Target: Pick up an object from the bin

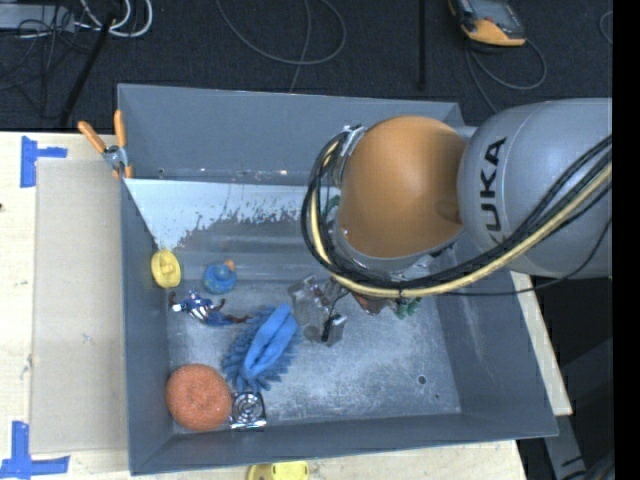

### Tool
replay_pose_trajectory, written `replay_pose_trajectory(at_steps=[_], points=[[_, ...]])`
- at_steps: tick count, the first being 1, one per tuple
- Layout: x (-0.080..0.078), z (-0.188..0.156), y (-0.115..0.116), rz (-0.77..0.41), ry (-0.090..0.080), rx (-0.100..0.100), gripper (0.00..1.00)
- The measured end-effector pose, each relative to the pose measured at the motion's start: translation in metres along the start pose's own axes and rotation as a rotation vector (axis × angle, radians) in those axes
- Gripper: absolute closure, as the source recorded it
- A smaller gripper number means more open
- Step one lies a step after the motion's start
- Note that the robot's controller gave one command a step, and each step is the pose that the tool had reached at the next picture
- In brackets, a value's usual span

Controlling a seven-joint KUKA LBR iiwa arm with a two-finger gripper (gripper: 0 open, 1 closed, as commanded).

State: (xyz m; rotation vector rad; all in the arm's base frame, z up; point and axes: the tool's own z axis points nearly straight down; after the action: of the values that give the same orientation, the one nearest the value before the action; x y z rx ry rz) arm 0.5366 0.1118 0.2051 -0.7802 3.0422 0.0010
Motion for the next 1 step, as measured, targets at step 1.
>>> replay_pose_trajectory(at_steps=[1], points=[[0.0001,0.0001,0.0000,0.000,0.000,0.000,0.00]])
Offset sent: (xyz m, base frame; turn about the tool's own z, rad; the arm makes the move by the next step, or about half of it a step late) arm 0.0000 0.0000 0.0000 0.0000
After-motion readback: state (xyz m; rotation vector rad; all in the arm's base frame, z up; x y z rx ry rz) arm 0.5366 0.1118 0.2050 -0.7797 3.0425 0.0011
